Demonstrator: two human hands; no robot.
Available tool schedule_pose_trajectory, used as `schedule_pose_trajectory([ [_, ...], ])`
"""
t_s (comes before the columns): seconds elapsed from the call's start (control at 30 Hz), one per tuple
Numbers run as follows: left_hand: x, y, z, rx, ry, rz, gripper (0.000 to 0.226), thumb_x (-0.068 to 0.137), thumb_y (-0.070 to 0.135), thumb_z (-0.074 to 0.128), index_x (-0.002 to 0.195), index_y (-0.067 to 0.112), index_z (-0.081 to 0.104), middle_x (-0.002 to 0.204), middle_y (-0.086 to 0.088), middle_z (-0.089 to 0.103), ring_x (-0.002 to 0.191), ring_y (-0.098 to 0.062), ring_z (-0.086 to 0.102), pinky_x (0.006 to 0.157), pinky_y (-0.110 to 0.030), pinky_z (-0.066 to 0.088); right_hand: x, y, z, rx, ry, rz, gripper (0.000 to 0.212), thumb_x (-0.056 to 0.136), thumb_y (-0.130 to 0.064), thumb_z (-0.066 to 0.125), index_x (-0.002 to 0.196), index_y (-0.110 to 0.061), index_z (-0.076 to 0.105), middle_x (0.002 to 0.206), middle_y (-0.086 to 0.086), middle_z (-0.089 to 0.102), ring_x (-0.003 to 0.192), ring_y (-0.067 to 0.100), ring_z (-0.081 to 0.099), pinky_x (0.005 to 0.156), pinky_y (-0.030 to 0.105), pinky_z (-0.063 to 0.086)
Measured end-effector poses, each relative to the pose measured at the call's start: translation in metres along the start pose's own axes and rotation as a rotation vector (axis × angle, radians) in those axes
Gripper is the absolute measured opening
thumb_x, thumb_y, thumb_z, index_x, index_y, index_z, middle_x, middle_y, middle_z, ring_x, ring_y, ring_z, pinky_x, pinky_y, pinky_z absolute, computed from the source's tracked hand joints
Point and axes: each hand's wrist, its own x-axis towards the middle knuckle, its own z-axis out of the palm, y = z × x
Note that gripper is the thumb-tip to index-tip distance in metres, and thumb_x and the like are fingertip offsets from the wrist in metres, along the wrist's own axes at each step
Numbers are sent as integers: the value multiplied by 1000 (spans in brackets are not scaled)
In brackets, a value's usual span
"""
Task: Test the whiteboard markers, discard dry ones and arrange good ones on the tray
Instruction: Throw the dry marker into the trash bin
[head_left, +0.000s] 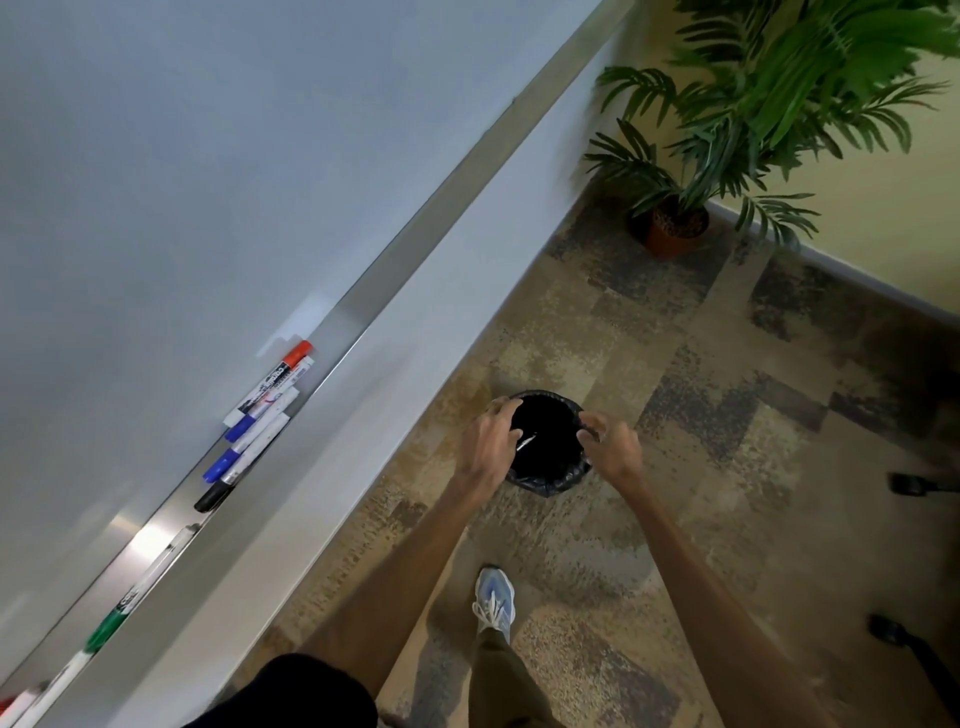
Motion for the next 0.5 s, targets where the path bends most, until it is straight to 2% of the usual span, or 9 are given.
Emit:
schedule_pose_trajectory([
  [0.13, -14, -4, -16, -24, 69, -15, 41, 96, 19, 59, 136, 11, 53, 131, -12, 61, 106, -30, 65, 92, -41, 54, -12, -27, 12, -13, -9, -80, 36, 97, -19, 60, 132, -12, 60, 131, 5, 64, 122, 20, 59, 98, 30, 45],
  [0.27, -35, -18, -42, -37, 164, -71, 38, 98, 21, 53, 136, 14, 54, 120, -13, 67, 101, -29, 67, 88, -40, 54, -29, -63, 27, 15, -13, -165, 33, 97, -20, 60, 129, -11, 62, 127, 5, 66, 119, 19, 60, 91, 23, 41],
  [0.4, -70, -35, -81, -82, 267, -130, 30, 102, 22, 47, 130, 17, 56, 131, -7, 62, 110, -30, 62, 93, -39, 49, -53, -105, 47, 66, -37, -241, 29, 96, -21, 62, 122, -9, 65, 117, 4, 69, 111, 18, 64, 88, 22, 45],
  [0.5, -102, -55, -112, -101, 339, -166, 31, 102, 25, 45, 130, 18, 56, 135, -3, 59, 113, -27, 61, 97, -36, 45, -77, -142, 68, 99, -41, -319, 24, 95, -21, 63, 117, -12, 66, 110, 3, 71, 104, 18, 66, 89, 27, 49],
])
